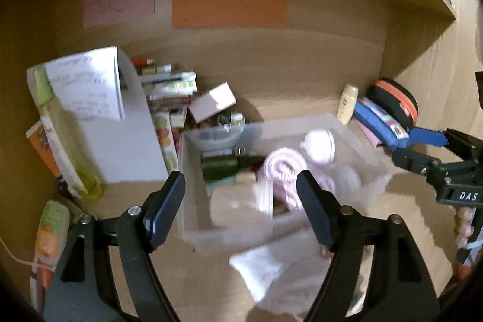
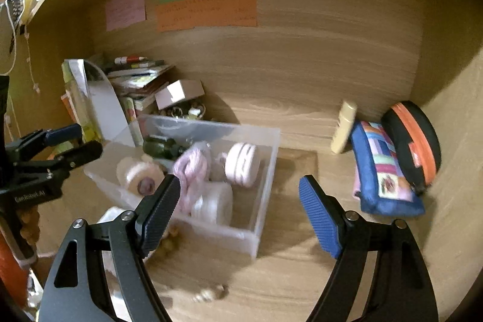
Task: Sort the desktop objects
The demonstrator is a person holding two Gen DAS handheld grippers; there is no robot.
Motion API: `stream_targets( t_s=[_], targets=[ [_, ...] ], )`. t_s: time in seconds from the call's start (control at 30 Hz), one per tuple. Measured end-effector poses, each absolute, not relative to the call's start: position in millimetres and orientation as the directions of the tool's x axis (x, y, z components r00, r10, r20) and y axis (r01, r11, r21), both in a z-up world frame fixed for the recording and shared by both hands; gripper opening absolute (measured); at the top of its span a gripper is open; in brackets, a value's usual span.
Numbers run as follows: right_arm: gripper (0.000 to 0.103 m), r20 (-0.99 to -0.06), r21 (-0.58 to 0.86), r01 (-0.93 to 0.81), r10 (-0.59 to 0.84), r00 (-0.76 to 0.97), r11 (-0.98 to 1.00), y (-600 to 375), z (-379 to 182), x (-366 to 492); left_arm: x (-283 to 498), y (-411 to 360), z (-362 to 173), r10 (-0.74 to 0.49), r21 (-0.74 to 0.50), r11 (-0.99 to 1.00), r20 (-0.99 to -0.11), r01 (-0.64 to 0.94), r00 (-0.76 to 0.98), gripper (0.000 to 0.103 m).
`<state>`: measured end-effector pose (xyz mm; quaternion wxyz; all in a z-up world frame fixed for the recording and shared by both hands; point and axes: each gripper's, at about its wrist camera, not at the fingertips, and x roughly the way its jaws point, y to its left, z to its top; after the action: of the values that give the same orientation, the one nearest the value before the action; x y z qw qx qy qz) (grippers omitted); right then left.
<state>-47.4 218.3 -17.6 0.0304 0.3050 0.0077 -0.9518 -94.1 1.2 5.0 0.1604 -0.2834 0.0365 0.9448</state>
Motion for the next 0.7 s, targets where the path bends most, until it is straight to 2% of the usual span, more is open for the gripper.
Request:
stream_targets(
  t_s=[0.5, 0.7],
  targets=[
    [0.078, -0.710, -0.008, 0.112, -0.074, -0.700, -0.994, 220.3, -83.6, -20.3, -54.9, 29.6, -41.1, 0.359, -0.078, -0.907, -0.660, -0.414, -0.661, 0.076],
    [0.078, -0.737, 0.003, 0.156, -0.107, -0.667, -0.988, 215.9, -97.3, -16.0, -58.9, 45.6, -65.8, 0.334, -0.067, -0.906, -0.720, -0.419, -0.609, 0.076]
  ],
)
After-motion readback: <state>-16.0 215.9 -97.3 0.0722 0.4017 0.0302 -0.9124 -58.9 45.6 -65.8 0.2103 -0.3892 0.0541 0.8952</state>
